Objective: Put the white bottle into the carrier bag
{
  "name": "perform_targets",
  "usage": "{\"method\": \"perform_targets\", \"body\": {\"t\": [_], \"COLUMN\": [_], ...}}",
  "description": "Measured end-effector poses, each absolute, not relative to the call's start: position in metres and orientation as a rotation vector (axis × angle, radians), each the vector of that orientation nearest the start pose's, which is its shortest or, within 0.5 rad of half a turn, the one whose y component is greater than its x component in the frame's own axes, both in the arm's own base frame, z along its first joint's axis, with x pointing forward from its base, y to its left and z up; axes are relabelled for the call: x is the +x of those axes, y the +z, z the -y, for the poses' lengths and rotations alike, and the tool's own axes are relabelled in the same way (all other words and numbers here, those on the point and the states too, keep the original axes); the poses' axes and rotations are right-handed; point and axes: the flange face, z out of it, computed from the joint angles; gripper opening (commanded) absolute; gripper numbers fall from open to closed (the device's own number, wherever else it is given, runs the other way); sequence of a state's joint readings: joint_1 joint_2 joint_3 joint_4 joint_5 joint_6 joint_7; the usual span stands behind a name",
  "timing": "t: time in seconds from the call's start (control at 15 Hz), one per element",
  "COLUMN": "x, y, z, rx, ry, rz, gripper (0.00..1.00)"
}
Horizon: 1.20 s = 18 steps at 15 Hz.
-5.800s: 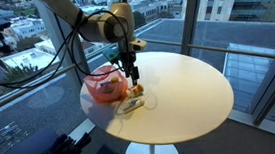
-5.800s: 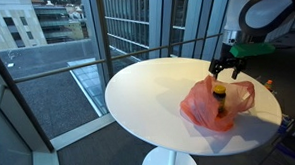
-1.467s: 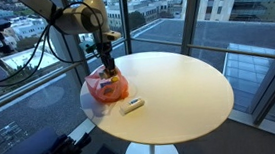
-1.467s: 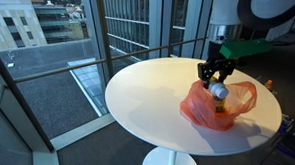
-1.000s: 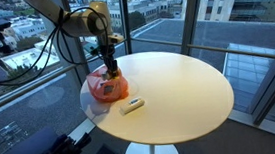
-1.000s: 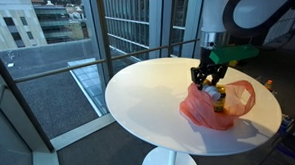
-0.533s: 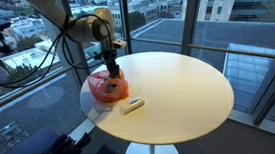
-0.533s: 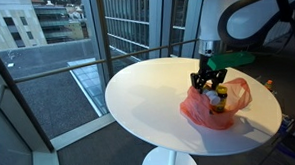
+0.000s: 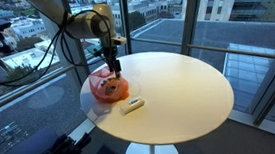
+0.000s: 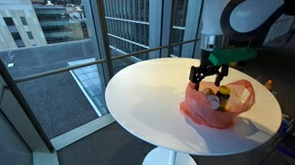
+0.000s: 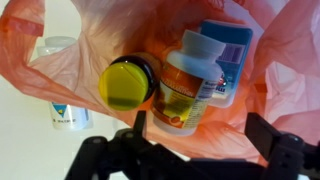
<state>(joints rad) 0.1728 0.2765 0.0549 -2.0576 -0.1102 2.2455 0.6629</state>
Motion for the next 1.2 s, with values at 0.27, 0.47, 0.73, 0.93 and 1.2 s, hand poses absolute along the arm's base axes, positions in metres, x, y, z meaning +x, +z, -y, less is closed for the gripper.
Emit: {"method": "perform_targets", "body": {"t": [0.27,0.47,0.73,0.93,1.2], "x": [0.557,0.547,0.528,0.512,0.487], "y": [0.33,0.357,0.389,0.411,0.437], "z": [-0.125,-0.119,-0.099,-0.075,-0.05], "rx": [-3.187,-3.192,-3.196,-3.197,-3.178], "ry": [0.043,0.021,-0.028,-0.044,0.013], "rz": [-0.568,-0.537,-0.466,-0.395,-0.306], "gripper": [1.0,1.0,1.0,1.0,1.0]}}
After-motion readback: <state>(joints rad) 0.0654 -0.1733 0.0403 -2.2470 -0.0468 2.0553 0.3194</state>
